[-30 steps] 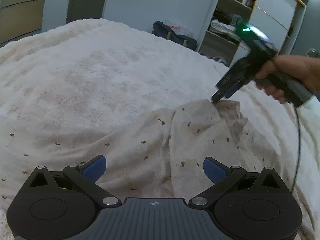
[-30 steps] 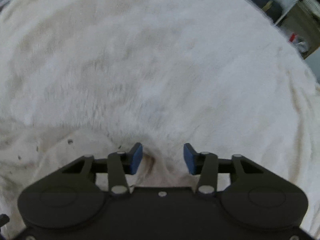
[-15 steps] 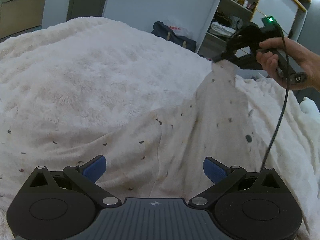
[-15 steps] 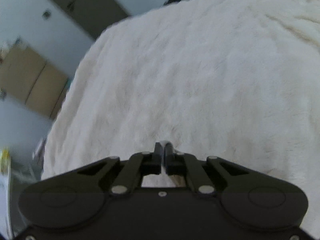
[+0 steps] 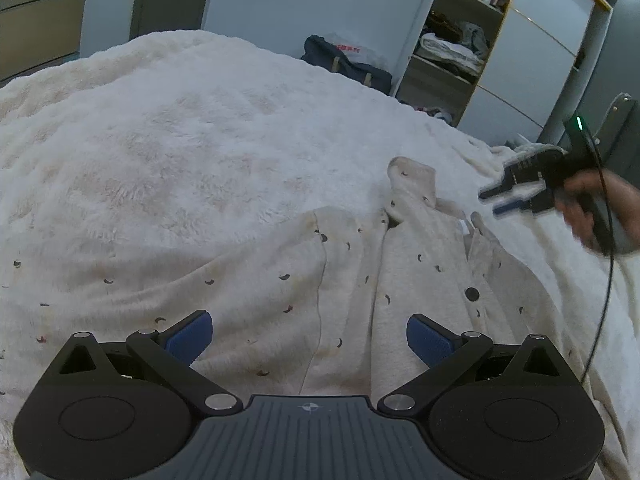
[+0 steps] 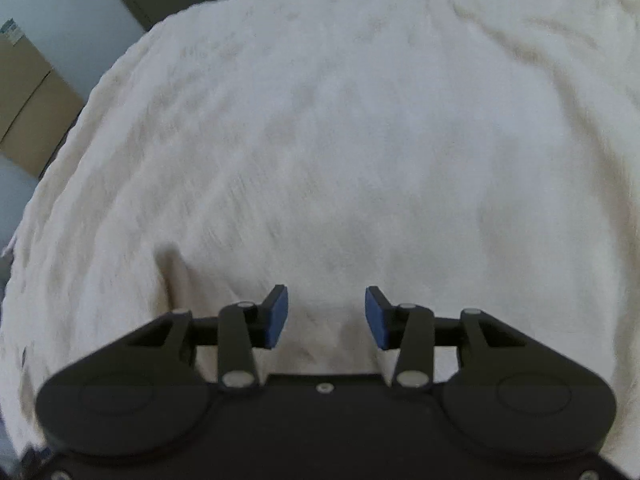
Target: Fold clothes
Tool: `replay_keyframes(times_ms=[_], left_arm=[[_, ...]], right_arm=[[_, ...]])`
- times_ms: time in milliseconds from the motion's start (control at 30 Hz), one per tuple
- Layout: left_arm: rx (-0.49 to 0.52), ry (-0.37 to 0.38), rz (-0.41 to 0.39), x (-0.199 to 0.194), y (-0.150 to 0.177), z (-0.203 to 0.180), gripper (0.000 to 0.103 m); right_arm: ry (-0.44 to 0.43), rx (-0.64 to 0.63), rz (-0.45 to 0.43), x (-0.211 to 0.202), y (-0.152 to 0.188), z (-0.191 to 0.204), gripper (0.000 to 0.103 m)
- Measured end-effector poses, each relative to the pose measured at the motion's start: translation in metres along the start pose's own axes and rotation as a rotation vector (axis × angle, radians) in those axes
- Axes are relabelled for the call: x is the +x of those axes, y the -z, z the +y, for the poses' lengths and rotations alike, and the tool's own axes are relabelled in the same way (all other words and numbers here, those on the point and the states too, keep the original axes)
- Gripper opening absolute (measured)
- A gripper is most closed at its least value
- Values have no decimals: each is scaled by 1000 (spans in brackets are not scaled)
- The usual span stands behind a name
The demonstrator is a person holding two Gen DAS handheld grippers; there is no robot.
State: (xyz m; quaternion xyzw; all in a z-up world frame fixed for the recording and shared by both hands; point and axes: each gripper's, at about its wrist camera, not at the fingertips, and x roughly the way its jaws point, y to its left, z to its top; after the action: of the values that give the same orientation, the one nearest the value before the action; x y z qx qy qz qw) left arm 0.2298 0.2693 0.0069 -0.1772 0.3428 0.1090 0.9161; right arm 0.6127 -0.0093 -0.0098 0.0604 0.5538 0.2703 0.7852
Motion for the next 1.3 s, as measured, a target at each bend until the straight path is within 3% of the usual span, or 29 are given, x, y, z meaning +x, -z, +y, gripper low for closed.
replay_keyframes(times_ms=[100,167,200,233,267,400,533,567,600,667,700,733,800,933,1067,1167,1300], left_arm=[[-6,-7,3,3,0,1,103],[-5,-13,8,5,1,0,103],[0,-17,11,7,2,-1,102],[12,-19,16,9,4,-3,103],[18,-21,19,9,4,-4,103],[42,-29,25,12,6,-7,103],[41,-26,27,16,7,-9,102],[48,-29,30,17,8,-10,102],[57,-32,34,18,9,-12,102],[73,-37,38,20,10,-14,103],[79,-36,40,20,11,-14,103],[86,-35,41,19,11,-15,102],[88,-34,41,20,10,-13,102],[55,-18,39,20,7,-9,102],[44,-7,22,15,4,-11,102],[27,74,-10,5,5,-22,102],[35,162,-44,-8,11,-49,102]], right_arm=[[-98,51,27,14,25,-29,42],[-207,87,20,23,33,-38,41],[-252,104,13,26,35,-40,36],[-273,112,10,27,36,-40,15],[-280,104,-5,24,34,-39,6],[-213,-13,-182,-21,14,-26,6],[6,-55,-421,-57,0,-29,6],[82,-58,-432,-54,-2,-32,7],[105,-49,-395,-47,-3,-36,12],[194,7,-241,-21,-2,-43,18],[235,15,-208,-16,1,-44,18],[231,30,-232,-21,8,-45,25],[173,96,-331,-47,34,-52,45],[61,170,-387,-111,111,-66,48],[124,114,-392,-171,216,-53,49],[183,110,-355,-223,321,-44,49],[215,152,-343,-254,408,-30,49]])
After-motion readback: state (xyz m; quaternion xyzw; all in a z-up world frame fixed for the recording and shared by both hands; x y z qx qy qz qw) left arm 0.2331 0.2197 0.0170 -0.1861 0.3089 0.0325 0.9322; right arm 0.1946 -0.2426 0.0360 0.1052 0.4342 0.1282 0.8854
